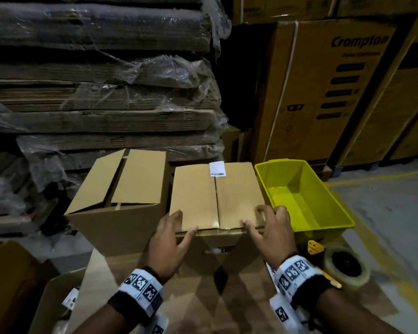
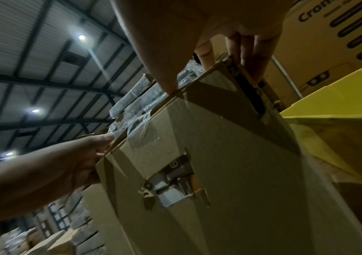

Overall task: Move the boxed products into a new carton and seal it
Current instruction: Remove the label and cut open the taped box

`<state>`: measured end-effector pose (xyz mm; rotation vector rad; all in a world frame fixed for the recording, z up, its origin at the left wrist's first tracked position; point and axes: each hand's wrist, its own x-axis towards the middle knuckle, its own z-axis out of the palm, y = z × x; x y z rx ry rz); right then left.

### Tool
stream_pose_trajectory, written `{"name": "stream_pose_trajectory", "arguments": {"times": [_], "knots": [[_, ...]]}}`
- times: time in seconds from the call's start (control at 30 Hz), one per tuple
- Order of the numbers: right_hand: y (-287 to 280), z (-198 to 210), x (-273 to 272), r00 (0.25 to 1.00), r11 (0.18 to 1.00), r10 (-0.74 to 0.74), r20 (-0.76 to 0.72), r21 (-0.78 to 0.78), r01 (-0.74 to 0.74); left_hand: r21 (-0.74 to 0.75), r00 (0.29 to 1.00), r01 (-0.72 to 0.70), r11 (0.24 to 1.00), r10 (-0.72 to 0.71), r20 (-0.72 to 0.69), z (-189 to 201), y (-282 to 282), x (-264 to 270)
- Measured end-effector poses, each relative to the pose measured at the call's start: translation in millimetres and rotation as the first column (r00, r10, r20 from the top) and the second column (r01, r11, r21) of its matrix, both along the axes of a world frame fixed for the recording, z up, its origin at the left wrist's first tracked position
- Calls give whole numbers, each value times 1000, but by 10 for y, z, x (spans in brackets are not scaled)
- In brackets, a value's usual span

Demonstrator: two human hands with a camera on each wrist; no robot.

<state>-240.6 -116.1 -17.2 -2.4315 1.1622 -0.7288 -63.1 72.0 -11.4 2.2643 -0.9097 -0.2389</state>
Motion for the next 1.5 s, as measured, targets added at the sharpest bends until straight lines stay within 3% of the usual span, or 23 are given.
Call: {"name": "stream_pose_trajectory", "arguments": {"times": [0.13, 0.27, 0.5, 0.77, 0.93, 1.07, 1.2, 1.37, 1.5], "knots": [[202, -8, -261, 996, 997, 74, 43, -6, -74, 17, 989, -145, 989, 144, 41, 106, 229, -116], [236, 20, -388, 986, 985, 150, 77, 70, -155, -2, 986, -165, 986, 165, 36, 50, 434, -168], [-179, -7, -68, 978, 973, 199, 65, 102, -205, -67, 975, -223, 973, 223, -4, 55, 378, -247], [-593, 92, 343, 943, 938, 324, -78, 157, -310, -98, 985, -170, 980, 170, -13, -99, 368, -250], [-671, -19, 332, 948, 969, 247, -202, 74, -237, -76, 985, -87, 993, 75, -158, 58, 295, 121], [-783, 5, 285, 962, 981, 196, -189, 26, -195, -49, 980, -25, 998, 15, -197, 136, 301, 415], [-747, 66, 282, 976, 982, 157, -154, 124, -139, -29, 991, 32, 999, -35, -129, 100, 283, 486], [-545, 101, 93, 979, 999, 16, -203, -29, -22, -57, 985, 69, 996, -58, 164, 39, 265, 607], [-483, 211, -64, 978, 984, 100, -181, 165, -70, -44, 960, 116, 992, -101, 261, -29, 157, 697]]}}
